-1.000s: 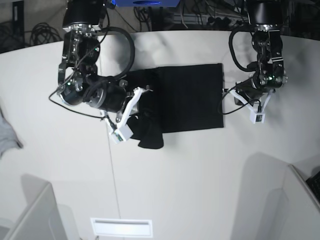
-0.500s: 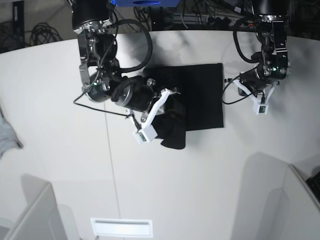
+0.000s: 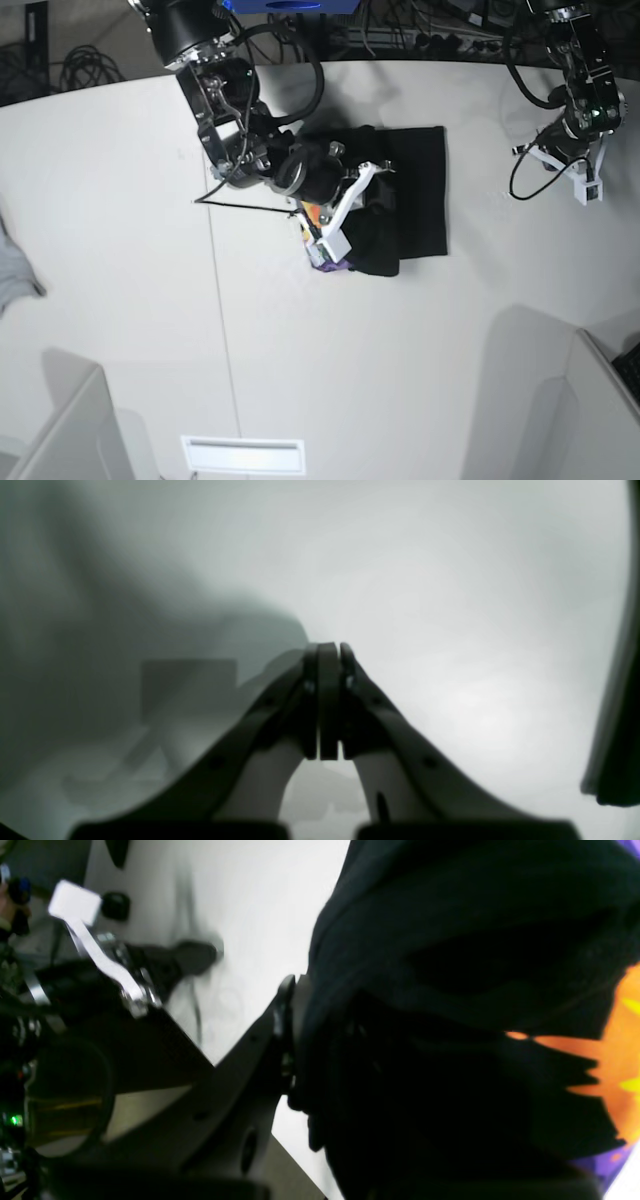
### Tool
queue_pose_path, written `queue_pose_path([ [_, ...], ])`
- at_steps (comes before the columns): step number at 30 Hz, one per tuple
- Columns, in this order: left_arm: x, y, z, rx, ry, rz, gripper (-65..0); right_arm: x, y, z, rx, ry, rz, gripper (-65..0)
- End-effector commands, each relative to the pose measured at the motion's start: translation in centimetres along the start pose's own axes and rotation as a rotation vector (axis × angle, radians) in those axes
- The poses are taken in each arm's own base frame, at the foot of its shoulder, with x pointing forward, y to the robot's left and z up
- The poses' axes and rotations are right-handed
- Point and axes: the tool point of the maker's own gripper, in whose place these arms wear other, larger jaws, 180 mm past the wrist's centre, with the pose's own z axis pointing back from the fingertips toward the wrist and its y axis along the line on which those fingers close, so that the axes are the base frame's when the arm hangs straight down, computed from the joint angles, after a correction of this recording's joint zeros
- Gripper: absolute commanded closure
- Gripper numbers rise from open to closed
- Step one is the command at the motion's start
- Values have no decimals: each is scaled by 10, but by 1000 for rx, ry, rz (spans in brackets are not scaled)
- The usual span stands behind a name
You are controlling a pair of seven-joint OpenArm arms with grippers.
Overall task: Fold the T-shirt properly
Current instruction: 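Lift the end with the right gripper and fold it over onto the strip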
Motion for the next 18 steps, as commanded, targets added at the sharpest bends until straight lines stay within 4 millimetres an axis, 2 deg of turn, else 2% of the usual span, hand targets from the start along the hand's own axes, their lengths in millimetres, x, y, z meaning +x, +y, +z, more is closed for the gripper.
queue_pose_path([
  [1, 9, 4, 5, 5, -32, -10, 0, 18, 13, 2, 38, -60, 12, 0],
  [4, 8, 5, 5, 8, -30, -9, 0, 24, 13, 0, 38, -66, 20, 0],
  [10, 8, 4, 5, 5, -28, -12, 0, 19, 8, -3, 31, -45, 10, 0],
  [16, 7, 4, 5, 5, -29, -9, 0, 19, 23, -8, 58, -30, 50, 0],
  [18, 7, 4, 5, 5, -29, -7, 0, 19, 21, -10, 39, -27, 26, 0],
])
